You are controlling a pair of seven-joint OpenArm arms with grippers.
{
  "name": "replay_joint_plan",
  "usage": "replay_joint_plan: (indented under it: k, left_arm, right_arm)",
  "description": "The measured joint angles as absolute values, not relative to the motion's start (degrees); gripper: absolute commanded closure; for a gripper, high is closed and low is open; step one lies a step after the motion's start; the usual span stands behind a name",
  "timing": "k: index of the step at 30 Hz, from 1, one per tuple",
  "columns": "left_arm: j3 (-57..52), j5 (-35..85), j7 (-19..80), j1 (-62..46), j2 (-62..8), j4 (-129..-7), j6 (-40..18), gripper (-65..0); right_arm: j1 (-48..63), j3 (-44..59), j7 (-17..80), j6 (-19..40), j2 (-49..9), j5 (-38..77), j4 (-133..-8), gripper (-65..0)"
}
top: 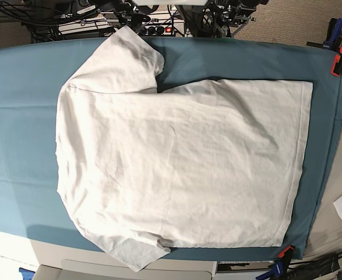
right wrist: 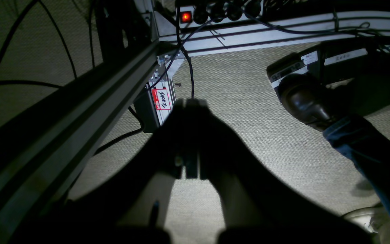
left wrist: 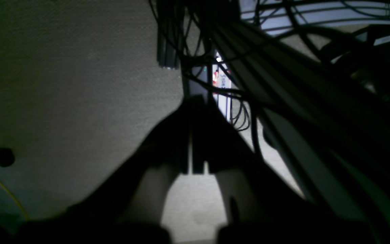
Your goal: Fold the T-shirt properly
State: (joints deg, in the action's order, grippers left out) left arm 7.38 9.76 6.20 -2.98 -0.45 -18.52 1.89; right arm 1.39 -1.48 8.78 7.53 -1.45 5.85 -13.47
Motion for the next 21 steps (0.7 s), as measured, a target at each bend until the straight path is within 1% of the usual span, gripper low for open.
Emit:
replay_joint_plan:
  k: [21]
  left_arm:
    - [7.38, 10.13, 6.42, -2.98, -0.01, -18.92, 1.87, 0.0]
  right_arm:
    - [1.39, -1.48, 8.8, 7.53, -1.56, 5.85, -13.47, -0.2]
